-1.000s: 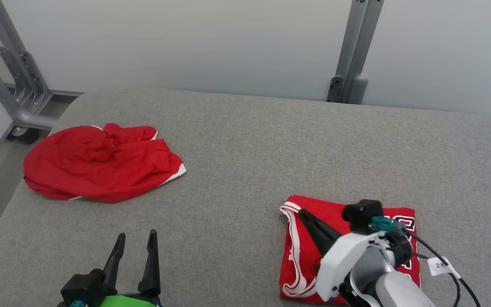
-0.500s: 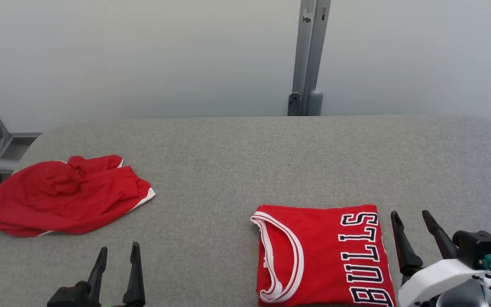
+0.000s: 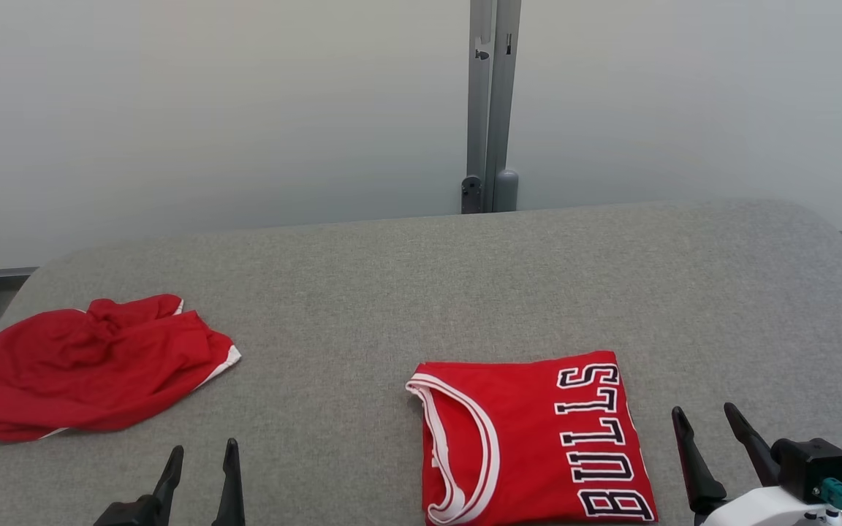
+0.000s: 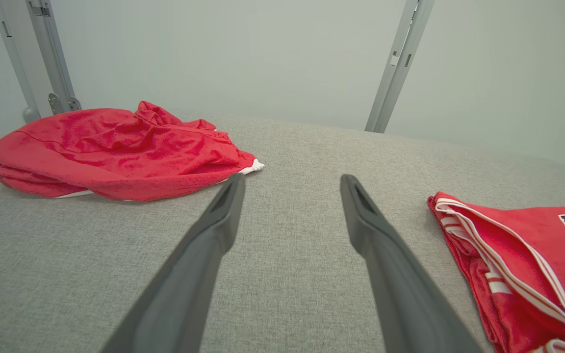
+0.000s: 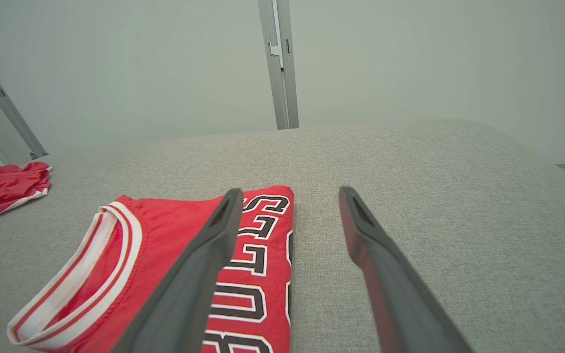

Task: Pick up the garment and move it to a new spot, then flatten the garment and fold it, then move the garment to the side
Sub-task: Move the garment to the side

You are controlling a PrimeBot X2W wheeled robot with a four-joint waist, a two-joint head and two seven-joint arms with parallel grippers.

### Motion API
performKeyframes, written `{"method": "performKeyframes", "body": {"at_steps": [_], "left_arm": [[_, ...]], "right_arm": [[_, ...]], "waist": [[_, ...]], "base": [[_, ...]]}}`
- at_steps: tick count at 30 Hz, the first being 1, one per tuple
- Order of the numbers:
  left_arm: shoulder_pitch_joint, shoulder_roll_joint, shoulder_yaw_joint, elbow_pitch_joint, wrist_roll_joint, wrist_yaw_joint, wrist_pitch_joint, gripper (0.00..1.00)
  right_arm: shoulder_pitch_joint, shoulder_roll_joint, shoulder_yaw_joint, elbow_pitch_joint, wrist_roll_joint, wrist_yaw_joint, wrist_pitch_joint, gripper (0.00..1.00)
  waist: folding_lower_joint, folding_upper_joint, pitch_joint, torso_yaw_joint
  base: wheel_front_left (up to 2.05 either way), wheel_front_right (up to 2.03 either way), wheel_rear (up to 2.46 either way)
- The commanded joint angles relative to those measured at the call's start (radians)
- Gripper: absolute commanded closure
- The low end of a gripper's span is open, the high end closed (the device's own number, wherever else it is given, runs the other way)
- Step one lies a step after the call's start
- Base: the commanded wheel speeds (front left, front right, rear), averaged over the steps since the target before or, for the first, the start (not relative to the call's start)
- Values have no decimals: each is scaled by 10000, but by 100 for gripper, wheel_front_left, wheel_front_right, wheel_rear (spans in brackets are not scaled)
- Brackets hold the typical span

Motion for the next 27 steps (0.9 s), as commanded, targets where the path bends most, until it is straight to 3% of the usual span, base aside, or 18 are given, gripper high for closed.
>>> {"method": "performKeyframes", "body": {"at_steps": [1, 21, 24, 27], "left_arm": [[-111, -42, 67, 35, 78, -89, -1, 0], [62, -407, 633, 13, 540, -444, -1, 0], [37, -437, 684, -7, 579, -486, -1, 0], [-56, -454, 699, -23, 597, -512, -1, 0]], "right_arm": [[-165, -71, 57, 120, 77, -1, -88, 0], [-712, -461, 508, 490, 406, -3, 47, 0], [-999, -605, 605, 457, 747, -5, 778, 0], [-1296, -731, 620, 603, 1277, -6, 2445, 0]], "waist": [[0, 0, 9, -31], [0, 0, 270, 148], [0, 0, 349, 146], [0, 0, 464, 194]], "base": [[0, 0, 0], [0, 0, 0], [0, 0, 0], [0, 0, 0]]}}
